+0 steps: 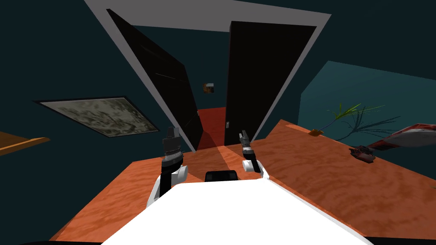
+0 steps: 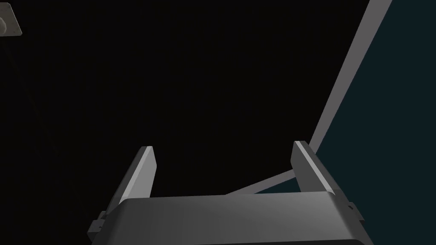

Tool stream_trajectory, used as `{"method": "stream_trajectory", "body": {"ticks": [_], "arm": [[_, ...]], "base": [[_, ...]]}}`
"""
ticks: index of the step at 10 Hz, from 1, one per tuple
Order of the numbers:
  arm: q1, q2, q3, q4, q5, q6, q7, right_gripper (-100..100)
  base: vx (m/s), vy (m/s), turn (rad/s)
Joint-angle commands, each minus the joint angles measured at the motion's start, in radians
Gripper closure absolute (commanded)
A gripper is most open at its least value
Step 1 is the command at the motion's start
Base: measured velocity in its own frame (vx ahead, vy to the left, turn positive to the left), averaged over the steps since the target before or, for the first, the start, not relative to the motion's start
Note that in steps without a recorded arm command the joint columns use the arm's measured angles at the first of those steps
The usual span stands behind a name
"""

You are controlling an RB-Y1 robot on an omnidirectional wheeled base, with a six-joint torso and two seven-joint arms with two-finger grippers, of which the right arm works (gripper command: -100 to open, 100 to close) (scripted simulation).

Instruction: Push the door open

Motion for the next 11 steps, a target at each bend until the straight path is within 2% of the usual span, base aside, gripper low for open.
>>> {"method": "stream_trajectory", "body": {"ticks": [1, 3, 4, 6, 7, 9, 10, 11], "arm": [[-0.015, 0.001, 0.002, 0.05, -0.004, -0.007, 0.005, -100], [-0.04, 0.004, 0.003, 0.112, -0.008, -0.016, 0.012, -100], [-0.04, 0.004, 0.003, 0.125, -0.008, -0.016, 0.012, -100], [-0.064, 0.008, 0.005, 0.186, -0.013, -0.025, 0.02, -100], [-0.064, 0.008, 0.005, 0.196, -0.013, -0.025, 0.02, -100], [-0.088, 0.013, 0.006, 0.26, -0.017, -0.034, 0.027, -100], [-0.088, 0.013, 0.006, 0.266, -0.017, -0.034, 0.027, -100], [-0.1, 0.015, 0.007, 0.301, -0.02, -0.038, 0.031, -100]], "base": [[0.07, -0.047, 0.031], [0.085, -0.037, 0.034], [0.076, -0.029, 0.007], [0.066, -0.028, 0.024], [0.055, -0.028, 0.013], [0.067, -0.026, 0.02], [0.058, -0.027, 0.017], [0.059, -0.024, 0.017]]}}
